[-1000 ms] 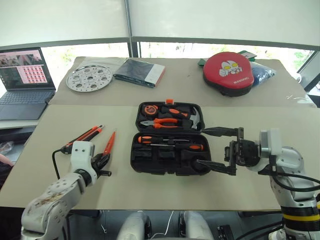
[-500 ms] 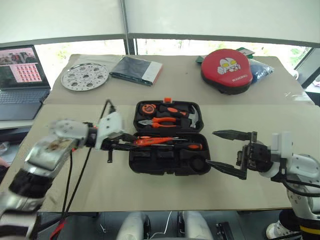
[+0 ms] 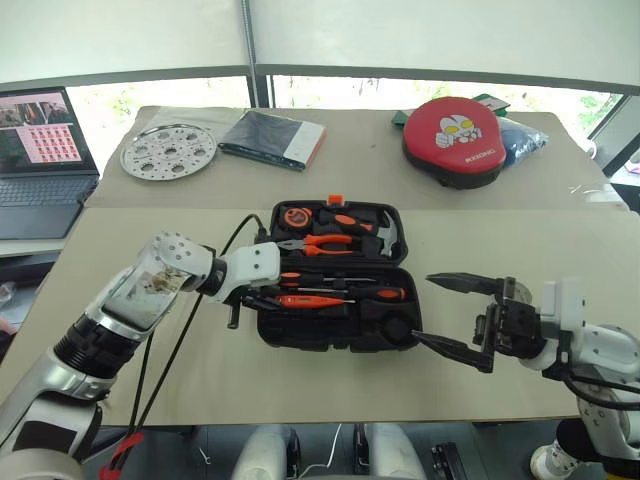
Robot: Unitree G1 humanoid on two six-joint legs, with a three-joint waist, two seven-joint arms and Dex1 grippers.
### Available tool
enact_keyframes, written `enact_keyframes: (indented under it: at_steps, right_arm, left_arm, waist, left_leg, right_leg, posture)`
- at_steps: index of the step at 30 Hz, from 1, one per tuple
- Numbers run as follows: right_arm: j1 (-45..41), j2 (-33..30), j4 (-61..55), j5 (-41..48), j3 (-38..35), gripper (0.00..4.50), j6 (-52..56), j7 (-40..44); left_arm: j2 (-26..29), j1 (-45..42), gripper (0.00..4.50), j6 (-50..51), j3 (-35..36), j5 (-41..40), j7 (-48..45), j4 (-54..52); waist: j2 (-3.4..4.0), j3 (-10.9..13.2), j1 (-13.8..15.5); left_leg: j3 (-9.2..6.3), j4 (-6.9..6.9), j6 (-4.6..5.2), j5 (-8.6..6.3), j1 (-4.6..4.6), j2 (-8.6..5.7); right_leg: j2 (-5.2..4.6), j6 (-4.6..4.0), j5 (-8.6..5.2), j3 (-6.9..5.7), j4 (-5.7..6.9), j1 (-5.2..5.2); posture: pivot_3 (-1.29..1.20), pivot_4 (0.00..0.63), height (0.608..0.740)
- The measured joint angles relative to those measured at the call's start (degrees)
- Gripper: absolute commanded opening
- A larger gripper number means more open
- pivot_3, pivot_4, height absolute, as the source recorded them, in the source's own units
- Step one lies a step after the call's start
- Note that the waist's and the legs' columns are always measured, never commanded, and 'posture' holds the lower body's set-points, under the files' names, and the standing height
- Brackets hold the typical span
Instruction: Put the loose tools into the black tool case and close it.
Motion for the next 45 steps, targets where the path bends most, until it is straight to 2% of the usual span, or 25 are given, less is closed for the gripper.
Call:
enact_keyframes:
  at_steps: [16,25,27,28,29,31,39,42,45]
  right_arm:
    - [-1.1,0.0,0.6,0.0,0.0,4.50,-0.9,1.1]
    - [-2.3,0.0,0.6,0.0,0.7,4.50,-0.7,0.5]
    - [-2.4,0.0,0.6,0.0,1.2,4.50,-0.4,0.3]
    - [-2.6,0.0,0.6,0.0,1.4,4.50,-0.2,0.2]
    - [-2.8,0.0,0.6,0.0,1.6,4.50,-0.1,0.1]
    - [-3.0,0.0,0.6,0.0,1.7,4.50,0.1,-0.1]
    - [-3.1,0.0,0.6,0.0,2.0,4.50,0.3,-0.1]
    - [-3.4,0.0,0.7,0.0,2.2,4.50,0.3,-0.1]
    - [-3.7,0.0,0.7,0.0,2.3,4.50,0.3,-0.3]
  left_arm:
    - [1.2,-0.8,0.44,-3.1,-0.9,5.8,-1.5,-0.6]
    - [0.3,-0.5,0.44,-2.1,-0.3,6.1,-2.0,-0.3]
    - [-0.4,-0.5,1.45,-1.1,-0.1,6.1,-1.8,-0.3]
    - [-0.5,-0.4,1.62,-0.9,0.0,6.1,-1.7,-0.3]
    - [-0.6,-0.2,2.11,-0.8,0.4,6.0,-1.6,-0.4]
    - [-0.9,0.6,2.75,-1.9,2.1,5.0,-1.6,0.1]
    - [-3.5,3.0,2.75,-6.2,10.2,-5.5,-5.7,1.8]
    - [-7.0,3.3,2.02,-9.1,12.4,-8.1,-5.2,3.3]
    - [-9.4,4.9,0.82,-12.7,12.5,-8.2,-4.9,5.5]
  waist:
    - [0.01,0.0,-0.3]
    - [0.02,0.0,-0.2]
    - [0.02,0.0,-0.2]
    - [0.02,0.0,-0.2]
    - [0.02,0.0,-0.2]
    - [0.02,0.0,-0.2]
    - [-0.05,0.0,-0.2]
    - [-0.05,0.0,0.0]
    - [-0.05,0.0,-0.1]
  left_leg:
    - [0.00,0.02,-0.01,0.01,0.18,0.02]
    - [0.00,0.05,-0.01,0.01,0.20,0.02]
    - [0.00,0.05,0.00,0.00,0.27,0.01]
    - [0.00,0.05,0.01,0.00,0.29,0.02]
    - [-0.02,0.05,0.02,-0.01,0.34,0.02]
    - [-0.02,0.03,0.02,-0.01,0.36,0.02]
    - [-0.06,0.29,0.03,-0.01,0.04,0.03]
    - [-0.06,0.34,0.07,-0.04,0.06,0.02]
    - [-0.06,0.33,0.08,-0.04,0.06,0.01]
  right_leg:
    - [0.01,-0.01,0.00,0.01,0.09,0.15]
    - [0.01,-0.01,0.00,0.02,0.10,0.20]
    - [0.00,-0.01,0.00,0.02,0.08,0.29]
    - [0.00,0.00,-0.01,0.02,0.08,0.32]
    - [0.00,0.00,-0.01,0.01,0.06,0.37]
    - [-0.01,0.00,-0.01,0.01,0.05,0.38]
    - [-0.06,0.00,0.00,-0.06,0.16,0.12]
    - [-0.08,0.02,0.01,-0.08,0.15,0.17]
    - [-0.06,0.02,0.02,-0.09,0.13,0.18]
  posture:
    - [0.00,0.150,0.740]
    - [0.00,0.150,0.740]
    - [0.00,0.150,0.740]
    - [0.00,0.150,0.740]
    - [0.00,0.150,0.740]
    - [0.00,0.150,0.740]
    - [0.00,0.150,0.740]
    - [0.00,0.150,0.740]
    - [0.00,0.150,0.740]
